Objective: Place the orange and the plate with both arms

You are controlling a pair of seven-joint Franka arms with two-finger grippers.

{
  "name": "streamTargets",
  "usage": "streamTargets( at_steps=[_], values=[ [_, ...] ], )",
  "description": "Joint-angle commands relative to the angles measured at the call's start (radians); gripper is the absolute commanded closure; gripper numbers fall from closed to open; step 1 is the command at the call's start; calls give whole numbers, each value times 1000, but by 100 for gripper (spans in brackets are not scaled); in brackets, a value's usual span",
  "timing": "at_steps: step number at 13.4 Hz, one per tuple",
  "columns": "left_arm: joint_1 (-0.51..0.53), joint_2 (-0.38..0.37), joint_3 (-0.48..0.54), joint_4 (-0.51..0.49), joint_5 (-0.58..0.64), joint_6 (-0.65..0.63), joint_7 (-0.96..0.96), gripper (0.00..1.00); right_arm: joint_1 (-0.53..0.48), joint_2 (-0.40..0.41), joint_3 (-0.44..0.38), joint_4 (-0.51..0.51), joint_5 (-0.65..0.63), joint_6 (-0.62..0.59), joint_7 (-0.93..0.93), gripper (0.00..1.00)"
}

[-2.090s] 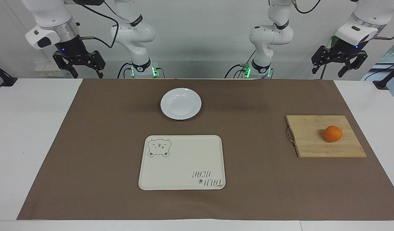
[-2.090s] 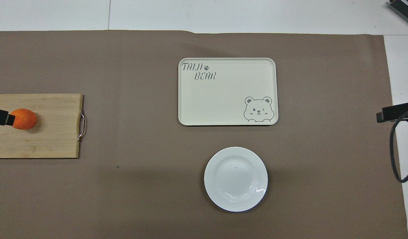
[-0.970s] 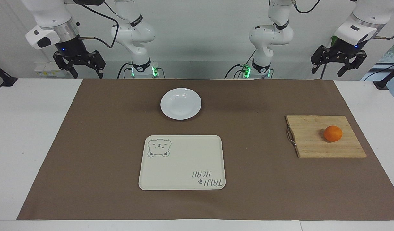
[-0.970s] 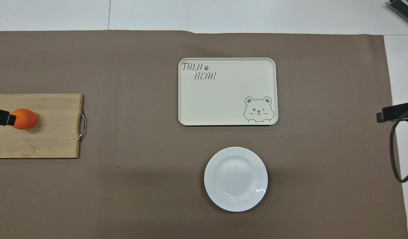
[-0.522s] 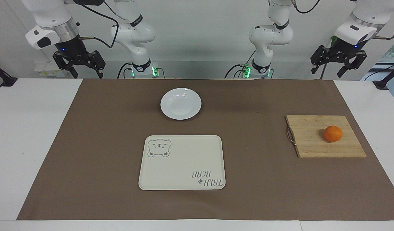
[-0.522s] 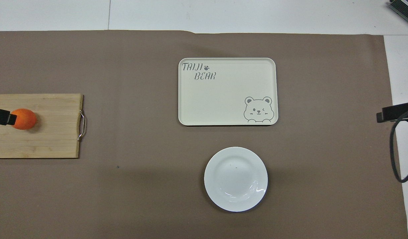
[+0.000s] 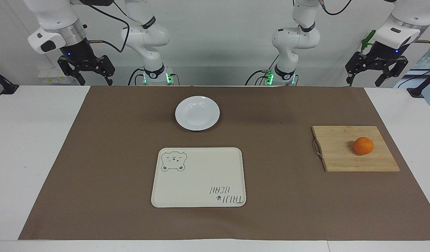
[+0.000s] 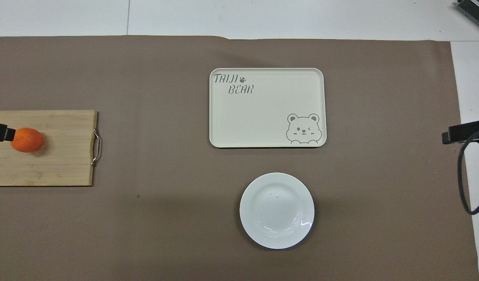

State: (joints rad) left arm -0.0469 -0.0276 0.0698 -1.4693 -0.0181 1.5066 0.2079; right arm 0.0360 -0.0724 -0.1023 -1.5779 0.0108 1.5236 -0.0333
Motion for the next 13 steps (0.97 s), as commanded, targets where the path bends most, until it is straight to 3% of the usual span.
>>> streamTargets(
  at_steps=[1,8,13],
  values=[
    [48,-2,-4,-54,1,70,21,0,-4,-18,1,-16,6,-6,-23,0],
    [156,11,-4,-336,-2,396,182,0,-4,-18,1,-16,6,-6,-23,0],
    [223,81,-7,-394,-2,507,271,0,-4,-18,1,-17,6,-6,-23,0]
  ],
)
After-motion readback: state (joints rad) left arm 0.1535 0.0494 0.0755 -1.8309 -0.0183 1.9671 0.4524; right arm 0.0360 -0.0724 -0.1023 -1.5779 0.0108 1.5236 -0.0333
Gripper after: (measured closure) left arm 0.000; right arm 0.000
